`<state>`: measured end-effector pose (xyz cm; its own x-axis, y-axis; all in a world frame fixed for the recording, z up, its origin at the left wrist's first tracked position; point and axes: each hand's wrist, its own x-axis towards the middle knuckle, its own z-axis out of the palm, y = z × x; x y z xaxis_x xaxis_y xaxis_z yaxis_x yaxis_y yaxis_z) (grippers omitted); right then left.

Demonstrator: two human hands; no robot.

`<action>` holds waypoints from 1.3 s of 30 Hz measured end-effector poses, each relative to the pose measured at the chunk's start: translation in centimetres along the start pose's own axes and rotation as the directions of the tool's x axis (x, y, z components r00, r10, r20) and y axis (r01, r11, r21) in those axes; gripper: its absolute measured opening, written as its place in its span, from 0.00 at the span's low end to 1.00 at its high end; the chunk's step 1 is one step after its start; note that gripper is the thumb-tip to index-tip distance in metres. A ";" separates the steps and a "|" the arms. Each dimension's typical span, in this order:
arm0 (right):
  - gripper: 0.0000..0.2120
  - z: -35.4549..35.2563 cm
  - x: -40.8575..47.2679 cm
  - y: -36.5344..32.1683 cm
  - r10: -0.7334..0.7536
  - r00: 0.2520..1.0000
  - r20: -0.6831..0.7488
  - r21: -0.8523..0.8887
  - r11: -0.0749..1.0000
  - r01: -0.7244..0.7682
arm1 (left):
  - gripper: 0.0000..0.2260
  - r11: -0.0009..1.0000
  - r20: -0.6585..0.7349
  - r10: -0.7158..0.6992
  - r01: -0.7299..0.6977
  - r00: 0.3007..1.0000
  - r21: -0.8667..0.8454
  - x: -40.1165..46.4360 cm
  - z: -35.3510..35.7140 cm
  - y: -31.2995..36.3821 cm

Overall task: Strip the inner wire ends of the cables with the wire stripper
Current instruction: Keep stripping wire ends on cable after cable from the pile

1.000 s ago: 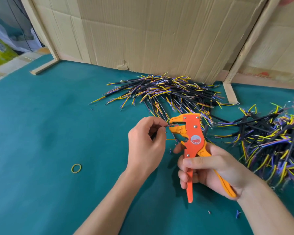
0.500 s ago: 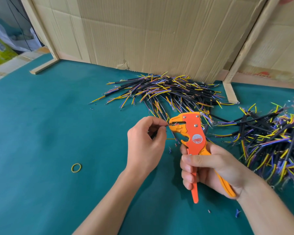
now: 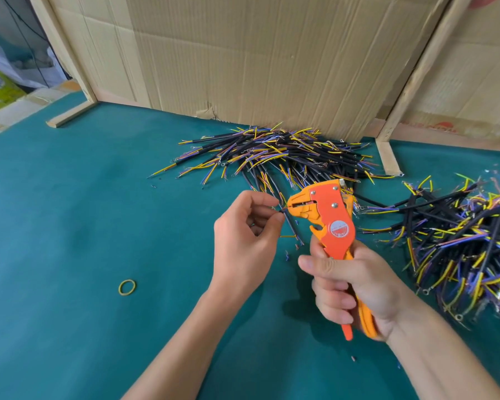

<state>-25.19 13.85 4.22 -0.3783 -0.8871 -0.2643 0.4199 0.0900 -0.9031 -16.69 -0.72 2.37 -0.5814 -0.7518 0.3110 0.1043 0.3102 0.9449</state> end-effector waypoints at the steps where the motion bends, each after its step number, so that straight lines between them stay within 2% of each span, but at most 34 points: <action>1: 0.19 0.2 0.1 0.1 -0.012 1.000 -0.023 0.002 1.000 0.012 | 0.10 1.000 -0.004 0.001 -0.001 1.000 -0.001 0.0 0.0 0.0; 7: 0.17 -0.5 -0.2 0.2 -0.017 0.992 0.127 0.216 0.976 -0.011 | 0.10 0.999 -0.019 0.027 -0.026 0.999 0.035 0.1 0.1 -0.3; 12: 0.20 -2.0 -0.2 -0.2 -0.070 0.994 0.084 0.317 0.947 0.040 | 0.09 0.999 -0.043 -0.001 0.003 0.999 0.032 0.4 -0.3 -0.6; 16: 0.23 -2.3 -0.1 0.1 -0.061 0.998 0.015 0.317 0.947 0.053 | 0.07 0.998 -0.028 -0.051 0.049 0.998 -0.048 0.4 -0.5 -0.5; 21: 0.28 -1.8 -0.1 0.5 -0.118 0.991 0.057 0.290 0.952 0.096 | 0.08 0.972 0.122 -0.162 0.180 0.979 -0.152 0.0 -0.1 -0.4; 23: 0.30 -1.8 -0.1 0.6 -0.163 0.985 0.059 0.302 0.943 0.138 | 0.06 0.971 0.153 -0.179 0.200 0.972 -0.131 -0.1 0.0 -0.4; 27: 0.27 -2.3 0.1 0.5 -0.201 0.979 0.019 0.307 0.933 0.186 | 0.08 0.976 0.200 -0.170 0.193 0.965 -0.099 -0.1 0.1 -0.4; 34: 0.28 -2.6 0.2 0.7 -0.192 0.981 0.020 0.287 0.941 0.179 | 0.03 0.963 0.202 -0.195 0.227 0.960 -0.148 0.1 0.0 -0.5; 39: 0.30 -2.8 0.2 0.6 -0.198 0.979 0.049 0.263 0.948 0.179 | 0.05 0.966 0.161 -0.217 0.235 0.963 -0.105 0.2 0.1 -0.8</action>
<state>-27.30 15.00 2.71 -0.4135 -0.9083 -0.0631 0.5475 -0.1926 -0.8143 -16.98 -1.06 1.69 -0.7121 -0.6977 0.0782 0.0492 0.0616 0.9969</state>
